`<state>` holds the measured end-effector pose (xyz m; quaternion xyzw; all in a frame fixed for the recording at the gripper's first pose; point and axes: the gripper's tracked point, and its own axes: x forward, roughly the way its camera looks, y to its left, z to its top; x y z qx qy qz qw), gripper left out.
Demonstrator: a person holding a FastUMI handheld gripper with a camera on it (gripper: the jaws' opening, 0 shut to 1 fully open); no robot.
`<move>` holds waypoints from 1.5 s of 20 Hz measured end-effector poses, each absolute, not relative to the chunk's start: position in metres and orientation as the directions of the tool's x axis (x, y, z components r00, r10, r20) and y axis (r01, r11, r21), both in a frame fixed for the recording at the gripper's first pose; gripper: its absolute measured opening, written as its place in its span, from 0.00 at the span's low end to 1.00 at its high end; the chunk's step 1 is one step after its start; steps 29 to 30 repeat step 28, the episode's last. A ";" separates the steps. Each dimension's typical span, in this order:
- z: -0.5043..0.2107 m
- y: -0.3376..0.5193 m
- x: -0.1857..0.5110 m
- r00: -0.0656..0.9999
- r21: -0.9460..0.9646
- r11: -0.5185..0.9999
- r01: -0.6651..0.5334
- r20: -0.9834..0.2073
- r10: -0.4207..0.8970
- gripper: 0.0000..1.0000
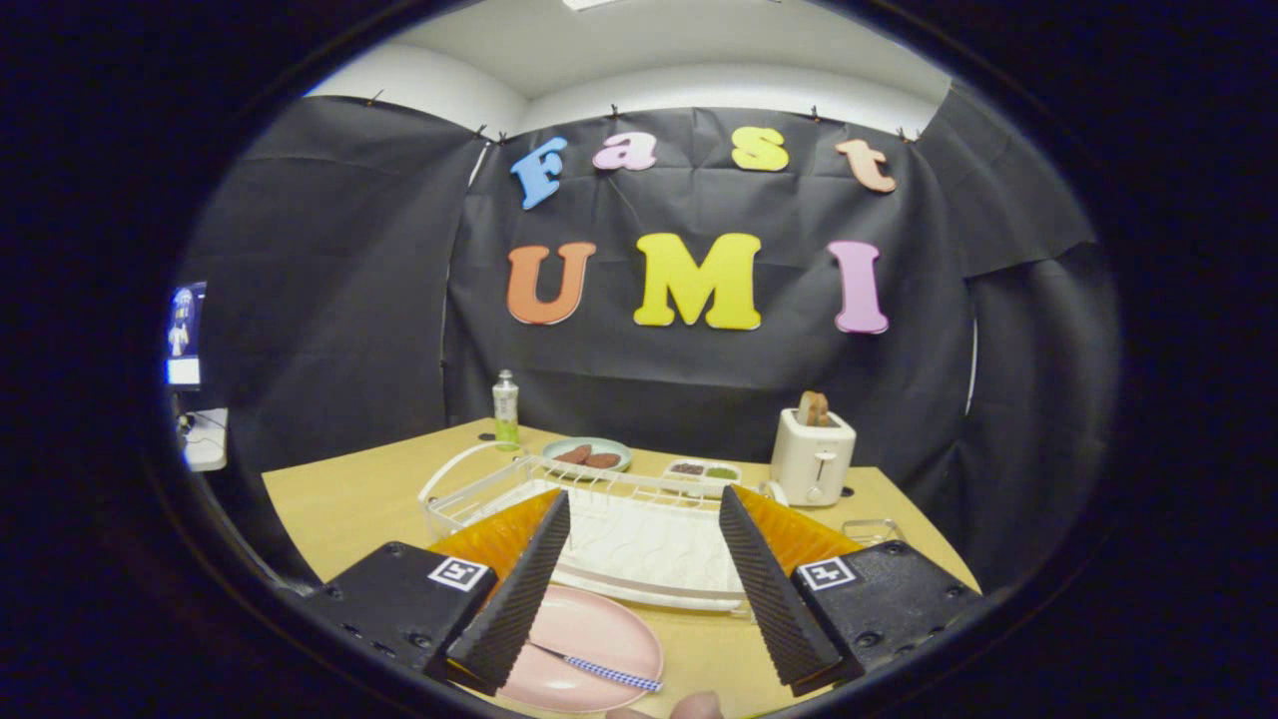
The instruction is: Take the plate from the dish rack, then take the spoon from the basket and place it into the plate.
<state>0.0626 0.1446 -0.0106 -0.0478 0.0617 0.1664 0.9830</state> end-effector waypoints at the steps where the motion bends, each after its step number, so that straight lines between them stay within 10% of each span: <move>1: -0.009 0.142 0.059 0.946 -0.064 0.950 -0.307 -0.127 0.297 0.98; 12: 0.022 0.107 0.040 0.999 -0.034 0.998 -0.052 0.000 0.052 0.99; 30: 0.025 0.100 0.033 1.000 -0.022 1.000 -0.018 0.025 0.018 0.99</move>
